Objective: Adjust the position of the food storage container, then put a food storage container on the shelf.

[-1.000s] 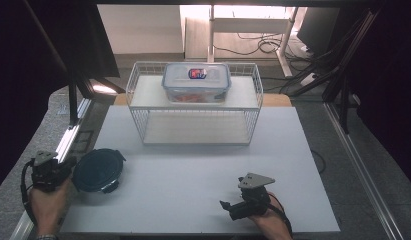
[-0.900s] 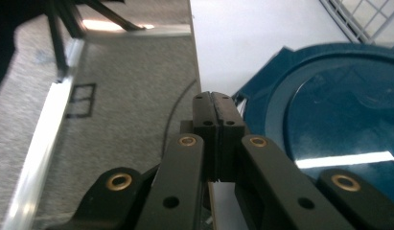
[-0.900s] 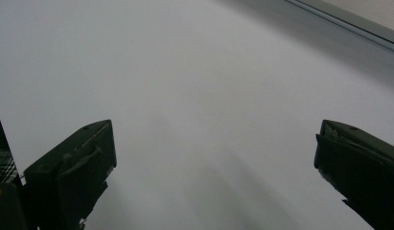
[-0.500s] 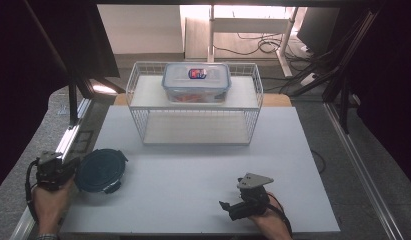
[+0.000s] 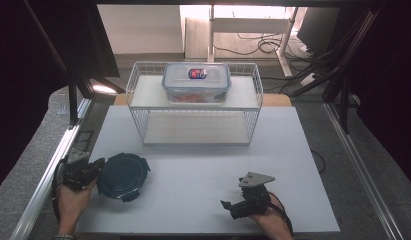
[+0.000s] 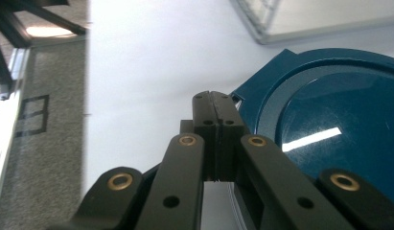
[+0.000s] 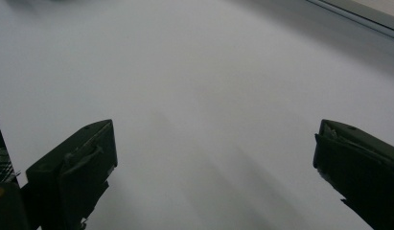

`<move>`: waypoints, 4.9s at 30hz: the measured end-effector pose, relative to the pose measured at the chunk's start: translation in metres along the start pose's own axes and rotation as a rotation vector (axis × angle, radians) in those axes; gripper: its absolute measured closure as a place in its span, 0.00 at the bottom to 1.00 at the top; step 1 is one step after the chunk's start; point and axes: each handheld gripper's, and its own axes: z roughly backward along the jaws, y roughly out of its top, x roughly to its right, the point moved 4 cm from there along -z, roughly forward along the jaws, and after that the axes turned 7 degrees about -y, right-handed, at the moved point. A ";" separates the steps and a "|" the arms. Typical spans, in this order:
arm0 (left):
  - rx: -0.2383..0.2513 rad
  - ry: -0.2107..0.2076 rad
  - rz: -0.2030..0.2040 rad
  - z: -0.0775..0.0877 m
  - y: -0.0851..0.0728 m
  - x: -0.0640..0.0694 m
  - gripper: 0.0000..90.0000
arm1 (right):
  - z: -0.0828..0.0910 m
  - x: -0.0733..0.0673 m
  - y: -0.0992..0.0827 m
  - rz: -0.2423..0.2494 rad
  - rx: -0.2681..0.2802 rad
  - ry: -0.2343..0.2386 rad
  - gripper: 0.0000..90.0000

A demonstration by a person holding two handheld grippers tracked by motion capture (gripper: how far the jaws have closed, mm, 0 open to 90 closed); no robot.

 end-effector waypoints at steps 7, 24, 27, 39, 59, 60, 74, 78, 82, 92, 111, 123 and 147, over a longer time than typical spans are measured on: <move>-0.009 -0.028 -0.015 -0.005 0.000 0.026 1.00 | -0.001 -0.001 -0.001 0.005 -0.008 0.002 0.01; -0.020 0.001 0.146 0.025 -0.038 0.031 1.00 | 0.001 0.002 -0.002 0.009 -0.011 -0.007 0.01; -0.026 -0.003 0.132 0.019 -0.033 0.035 1.00 | -0.001 0.001 -0.002 0.009 -0.017 -0.006 0.01; -0.053 -0.123 0.023 -0.022 -0.006 0.084 1.00 | -0.002 0.004 -0.002 -0.001 -0.018 -0.013 0.01; -0.056 -0.254 -0.086 -0.058 0.014 0.152 1.00 | 0.000 0.018 -0.004 -0.031 -0.015 -0.036 0.01; -0.056 -0.256 -0.086 -0.059 0.014 0.154 1.00 | 0.000 0.019 -0.004 -0.034 -0.017 -0.037 0.01; -0.066 -0.341 -0.138 -0.067 0.018 0.163 1.00 | 0.000 0.023 -0.007 -0.036 -0.025 -0.043 0.02; -0.038 -0.298 -0.179 -0.057 0.021 0.154 0.78 | 0.003 0.028 -0.008 -0.046 -0.012 -0.051 0.02; -0.016 -0.314 -0.214 -0.039 0.018 0.146 0.55 | 0.006 0.032 -0.008 -0.062 0.005 -0.053 0.02; 0.018 -0.398 -0.197 -0.014 -0.001 0.128 0.05 | 0.009 0.030 -0.005 -0.068 0.047 -0.028 0.02; 0.018 -0.348 -0.262 -0.022 -0.020 0.123 0.05 | 0.012 0.034 -0.002 -0.117 0.094 0.020 0.00; -0.030 -0.417 -0.211 -0.026 -0.006 0.136 0.02 | 0.011 0.022 0.016 -0.115 0.091 0.075 0.01; -0.090 -0.657 -0.117 -0.062 0.020 0.163 0.06 | -0.036 0.022 0.051 -0.294 -0.101 0.227 0.20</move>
